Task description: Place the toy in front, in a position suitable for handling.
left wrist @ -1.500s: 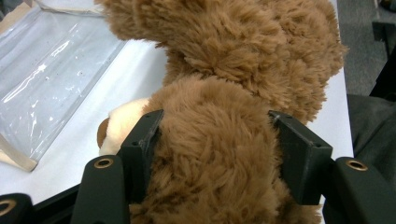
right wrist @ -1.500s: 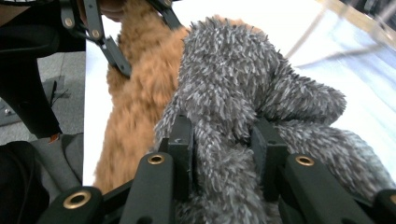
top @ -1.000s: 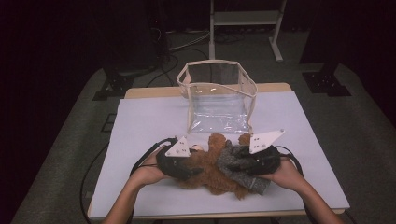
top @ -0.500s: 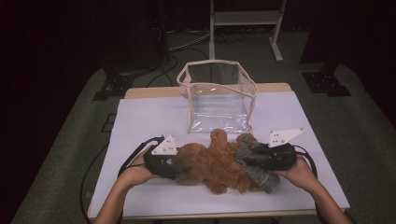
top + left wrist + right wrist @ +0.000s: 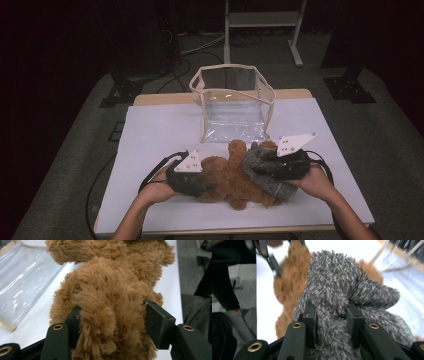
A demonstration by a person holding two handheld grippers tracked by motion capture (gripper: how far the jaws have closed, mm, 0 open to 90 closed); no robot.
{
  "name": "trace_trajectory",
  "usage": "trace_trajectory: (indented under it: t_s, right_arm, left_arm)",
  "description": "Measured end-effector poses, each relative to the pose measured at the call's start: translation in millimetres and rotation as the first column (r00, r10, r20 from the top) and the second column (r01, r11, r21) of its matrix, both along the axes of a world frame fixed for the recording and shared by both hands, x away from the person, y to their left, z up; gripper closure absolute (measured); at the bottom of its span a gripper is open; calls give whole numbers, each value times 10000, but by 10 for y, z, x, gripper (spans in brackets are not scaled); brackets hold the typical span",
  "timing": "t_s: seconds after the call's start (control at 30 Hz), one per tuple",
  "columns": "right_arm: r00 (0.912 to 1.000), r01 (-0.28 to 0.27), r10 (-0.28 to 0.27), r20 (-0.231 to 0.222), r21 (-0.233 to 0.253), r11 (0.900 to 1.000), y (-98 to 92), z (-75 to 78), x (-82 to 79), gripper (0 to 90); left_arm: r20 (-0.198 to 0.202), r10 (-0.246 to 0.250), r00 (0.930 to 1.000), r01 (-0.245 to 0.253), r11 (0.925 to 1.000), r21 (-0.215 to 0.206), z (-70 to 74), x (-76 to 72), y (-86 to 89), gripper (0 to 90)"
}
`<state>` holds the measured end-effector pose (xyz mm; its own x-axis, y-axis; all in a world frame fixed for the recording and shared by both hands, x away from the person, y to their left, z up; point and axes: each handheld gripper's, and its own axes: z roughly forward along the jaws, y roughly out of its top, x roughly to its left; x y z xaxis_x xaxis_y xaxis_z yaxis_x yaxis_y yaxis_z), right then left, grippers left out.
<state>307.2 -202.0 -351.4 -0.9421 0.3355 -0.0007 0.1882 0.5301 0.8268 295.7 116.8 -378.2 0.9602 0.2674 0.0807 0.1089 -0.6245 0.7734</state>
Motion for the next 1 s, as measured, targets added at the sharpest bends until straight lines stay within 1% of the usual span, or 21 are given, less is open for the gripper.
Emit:
trace_trajectory:
  t_s: [0.03,0.07,0.1,0.13,0.2,0.3,0.33,0.37,0.47,0.5,0.53,0.57,0.67,0.7,0.77,0.83,0.87,0.9,0.93,0.97,1.0]
  right_arm:
    - [9998,-138,135,166,180,9997,15,93,-23,665]
    - [9998,-138,135,166,180,9997,15,93,-23,665]
    - [9991,-229,225,346,118,9997,50,159,-40,665]
    - [9977,-417,414,536,38,9991,133,243,-56,666]
    - [9953,-735,746,621,-205,9971,310,311,-46,666]
    - [9952,-818,861,458,-887,9927,473,239,51,666]
    - [9952,-818,861,458,-887,9927,473,239,51,666]
    - [9975,-637,670,227,-1240,9902,476,151,148,667]
    - [9993,-368,366,-40,-1152,9927,377,89,247,669]
    - [9993,10,-38,-372,-762,9971,217,54,325,670]
    - [9993,10,-38,-372,-762,9971,217,54,325,670]
    - [9974,350,-381,-618,-513,9981,77,37,350,669]
    - [9972,344,-370,-657,-410,9986,16,58,313,669]
    - [9989,33,-44,-464,-234,9997,66,137,221,668]
    - [9991,-142,135,-392,-189,9997,104,165,192,669]
    - [9979,-643,638,-146,-311,9974,261,210,120,669]
    - [9956,-938,933,-113,-650,9935,393,187,91,669]
    - [9956,-938,933,-113,-650,9935,393,187,91,669]
    - [9950,-999,994,-101,-834,9915,427,163,92,668]
    - [9947,-1017,992,-275,-1146,9882,436,68,120,669]
    - [9947,-1017,992,-275,-1146,9882,436,68,120,669]
  left_arm:
    - [-8,-100,9999,100,9999,-109,-7,-6,-65,409]
    - [-8,-100,9999,100,9999,-109,-7,-6,-65,408]
    - [52,-250,9997,250,9996,-106,-7,-12,-124,408]
    - [91,-351,9993,352,9993,-94,-7,-19,-162,409]
    - [135,-452,9989,453,9989,-82,-8,-38,-213,408]
    - [313,-664,9973,665,9978,-13,-18,-90,-261,408]
    - [313,-664,9973,665,9978,-13,-18,-90,-261,408]
    - [380,-682,9969,684,9977,-41,-28,-101,-233,407]
    - [414,-593,9974,601,9980,-178,-39,-97,-189,405]
    - [472,-548,9974,557,9983,-173,-40,-89,-165,404]
    - [469,-490,9977,501,9985,-234,-44,-81,-148,404]
    - [394,-461,9982,476,9981,-382,-56,-72,-142,405]
    - [420,-469,9980,484,9982,-362,-60,-65,-166,412]
    - [424,-441,9981,457,9982,-382,-63,-56,-191,411]
    - [362,-360,9987,374,9986,-386,-54,-36,-227,411]
    - [403,-333,9986,344,9990,-278,-36,-16,-253,410]
    - [399,-324,9987,334,9991,-260,-33,-12,-255,408]
    - [399,-322,9987,332,9992,-240,-30,-10,-254,408]
    - [406,-344,9986,354,9991,-226,-29,-8,-246,407]
    - [433,-356,9984,365,9991,-213,-29,-5,-234,401]
    - [450,-346,9984,356,9991,-223,-29,-3,-223,401]
